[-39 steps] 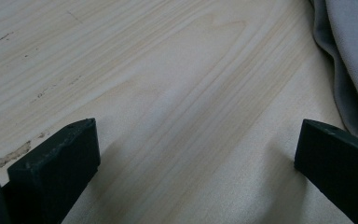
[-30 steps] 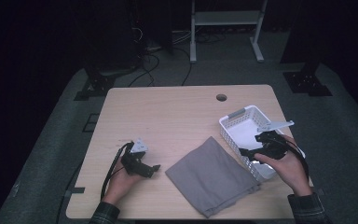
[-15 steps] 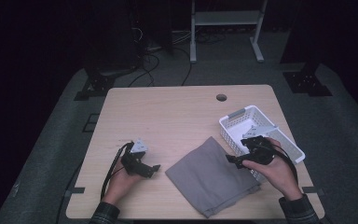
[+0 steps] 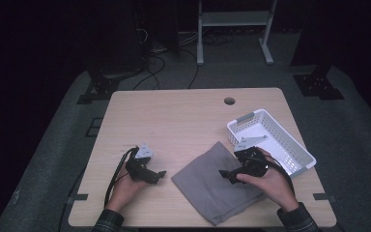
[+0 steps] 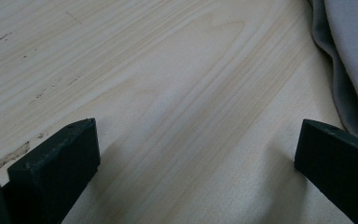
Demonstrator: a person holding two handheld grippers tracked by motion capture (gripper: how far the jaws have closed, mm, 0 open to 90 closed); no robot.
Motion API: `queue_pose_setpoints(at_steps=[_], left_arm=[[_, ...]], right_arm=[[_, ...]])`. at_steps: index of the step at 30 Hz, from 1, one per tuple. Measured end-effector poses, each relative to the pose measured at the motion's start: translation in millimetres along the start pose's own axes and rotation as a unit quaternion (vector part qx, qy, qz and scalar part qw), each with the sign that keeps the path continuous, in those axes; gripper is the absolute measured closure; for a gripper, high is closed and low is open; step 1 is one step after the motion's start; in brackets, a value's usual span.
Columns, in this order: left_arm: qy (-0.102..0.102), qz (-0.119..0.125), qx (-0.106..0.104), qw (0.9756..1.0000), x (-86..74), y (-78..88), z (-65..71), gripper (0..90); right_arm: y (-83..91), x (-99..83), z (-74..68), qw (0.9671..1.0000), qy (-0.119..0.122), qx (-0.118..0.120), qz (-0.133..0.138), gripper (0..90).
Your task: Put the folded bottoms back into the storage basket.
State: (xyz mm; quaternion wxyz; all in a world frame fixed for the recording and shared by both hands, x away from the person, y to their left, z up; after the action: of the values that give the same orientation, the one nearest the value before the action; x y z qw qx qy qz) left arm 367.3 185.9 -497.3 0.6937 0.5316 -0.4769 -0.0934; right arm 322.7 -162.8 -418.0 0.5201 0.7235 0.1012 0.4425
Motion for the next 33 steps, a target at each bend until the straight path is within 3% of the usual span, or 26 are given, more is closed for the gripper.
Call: queue_pose_setpoints(at_steps=[5, 15, 18, 29, 33], left_arm=[[0.000, 0.000, 0.000, 1.0000, 0.0, 0.0, 0.1, 0.0], [0.001, 0.002, -0.001, 1.0000, 0.1, -0.2, 0.4, 0.0], [0.000, 0.002, -0.001, 1.0000, 0.0, -0.2, 0.3, 0.0], [-0.001, 0.001, -0.001, 1.0000, 0.0, -0.2, 0.4, 0.0], [-0.001, 0.002, -0.001, 1.0000, 0.0, -0.2, 0.5, 0.0]], right_arm=[[-15.3, 1.3, -7.7, 0.9999, 0.005, -0.001, -0.013, 8.7], [-41.0, -2.7, -14.6, 0.9996, -0.010, -0.013, -0.024, 7.7], [-52.1, -6.2, -15.7, 0.9991, -0.015, -0.023, -0.032, 2.5], [-71.7, -13.9, -20.0, 0.9964, -0.014, -0.057, -0.062, 0.0], [-73.4, -19.5, -19.4, 0.9974, -0.022, -0.051, -0.046, 0.0]])
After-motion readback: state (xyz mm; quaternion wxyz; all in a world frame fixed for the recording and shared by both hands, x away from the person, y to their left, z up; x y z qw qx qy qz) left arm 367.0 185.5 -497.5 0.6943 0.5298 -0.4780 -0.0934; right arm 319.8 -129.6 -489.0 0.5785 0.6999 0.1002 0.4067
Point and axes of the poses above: each handheld gripper's, and its own axes: y roughly backward along the jaws, x roughly out of its top, z roughly to its right, the point moved 2 cm from there along -y, roughly forward along the jaws, and after that the axes turned 11 degrees about -z, right-handed, at the moved point
